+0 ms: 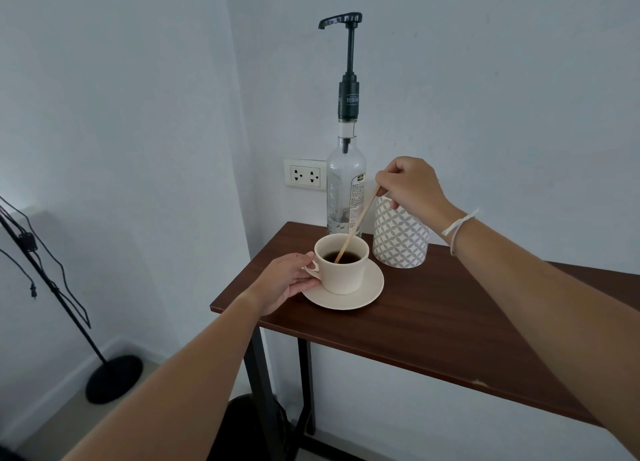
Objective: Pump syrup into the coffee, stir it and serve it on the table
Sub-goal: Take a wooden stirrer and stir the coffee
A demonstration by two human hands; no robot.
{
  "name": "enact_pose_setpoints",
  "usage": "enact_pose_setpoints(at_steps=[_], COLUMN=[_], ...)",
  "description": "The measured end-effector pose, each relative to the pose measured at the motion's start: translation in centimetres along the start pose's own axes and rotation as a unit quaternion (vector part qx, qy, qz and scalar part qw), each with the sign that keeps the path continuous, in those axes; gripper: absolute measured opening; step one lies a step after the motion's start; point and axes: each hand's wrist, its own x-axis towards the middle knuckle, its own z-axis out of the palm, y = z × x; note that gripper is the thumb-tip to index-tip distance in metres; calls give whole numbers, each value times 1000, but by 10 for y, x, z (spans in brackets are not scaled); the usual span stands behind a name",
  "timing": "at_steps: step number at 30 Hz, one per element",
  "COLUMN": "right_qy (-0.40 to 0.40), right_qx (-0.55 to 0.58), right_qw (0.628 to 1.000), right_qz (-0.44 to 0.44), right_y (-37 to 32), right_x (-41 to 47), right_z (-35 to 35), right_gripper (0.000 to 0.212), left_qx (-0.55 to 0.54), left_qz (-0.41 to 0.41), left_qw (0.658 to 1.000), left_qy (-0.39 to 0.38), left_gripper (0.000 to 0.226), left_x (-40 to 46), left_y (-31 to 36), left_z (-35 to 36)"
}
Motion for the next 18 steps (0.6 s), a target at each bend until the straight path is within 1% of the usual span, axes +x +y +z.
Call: enact_pose_setpoints(at_steps=[3,5,9,11,14,18], right_qy=[8,16,33,46,74,123], right_qx=[5,10,22,23,25,52], right_qw=[1000,999,997,996,991,978], right_qz=[22,34,59,77,107,161], right_y=[4,5,9,12,14,18], right_x=[-2,-5,-12,-16,-25,-38], right_z=[-2,-3,-3,-2,0,4], right_gripper=[16,14,10,15,24,16], left_qx=[2,3,9,6,2,11], left_qz=[0,-1,-2,-3,-1,4], left_qw=[1000,1000,1000,1000,999,998], left_qy=[1,-5,-24,-31,-39,-56], left_gripper=[13,14,24,26,37,39], left_x=[1,2,4,6,8,10], left_y=[1,0,1,1,0,-1], left_z=[0,-2,-5,-6,-8,-11])
